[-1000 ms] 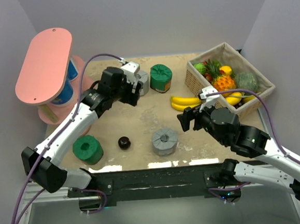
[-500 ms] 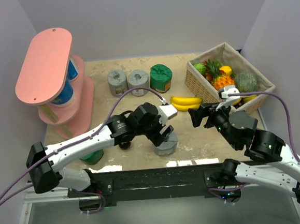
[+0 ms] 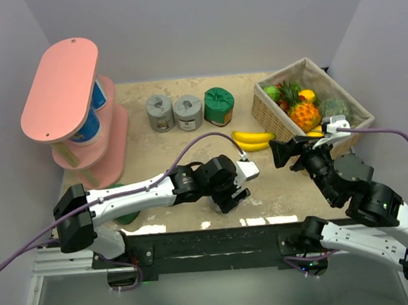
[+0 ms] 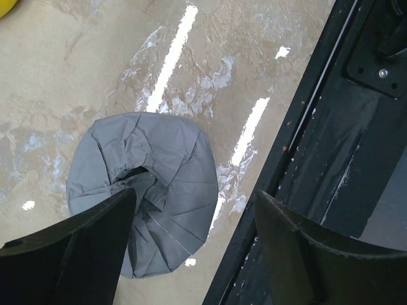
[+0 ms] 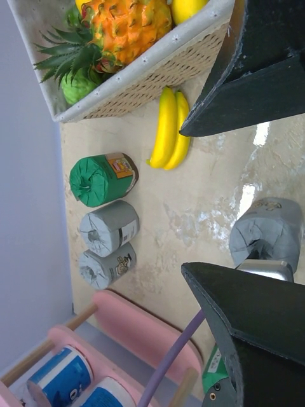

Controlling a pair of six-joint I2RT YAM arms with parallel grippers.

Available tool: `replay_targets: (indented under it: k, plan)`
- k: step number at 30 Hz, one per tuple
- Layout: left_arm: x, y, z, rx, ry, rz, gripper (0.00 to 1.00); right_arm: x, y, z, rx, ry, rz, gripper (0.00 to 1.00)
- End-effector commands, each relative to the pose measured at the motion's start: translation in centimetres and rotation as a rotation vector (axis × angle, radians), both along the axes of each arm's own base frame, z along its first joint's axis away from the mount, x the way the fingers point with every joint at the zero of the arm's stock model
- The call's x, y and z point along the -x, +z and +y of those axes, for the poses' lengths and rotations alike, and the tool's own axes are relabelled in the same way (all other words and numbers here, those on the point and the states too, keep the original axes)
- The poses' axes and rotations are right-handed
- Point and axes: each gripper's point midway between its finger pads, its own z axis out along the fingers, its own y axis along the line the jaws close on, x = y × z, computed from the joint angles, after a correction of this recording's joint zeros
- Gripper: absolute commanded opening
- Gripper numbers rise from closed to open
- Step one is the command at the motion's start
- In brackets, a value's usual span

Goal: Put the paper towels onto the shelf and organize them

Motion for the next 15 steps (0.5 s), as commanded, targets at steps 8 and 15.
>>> replay_targets:
  k: [8,15]
  plan:
    - [-0.5,-3.4,-0.1,-0.086,0.018,0.007,0.69,-0.3,0.7,-0.4,-0.013,-0.031,-0.013,0.84]
    - [-1.2,-3.6,0.3,-0.095,0.056,-0.021,0.43,-0.4,0.5,-0.2,-0.007,-0.029,-0.012,0.84]
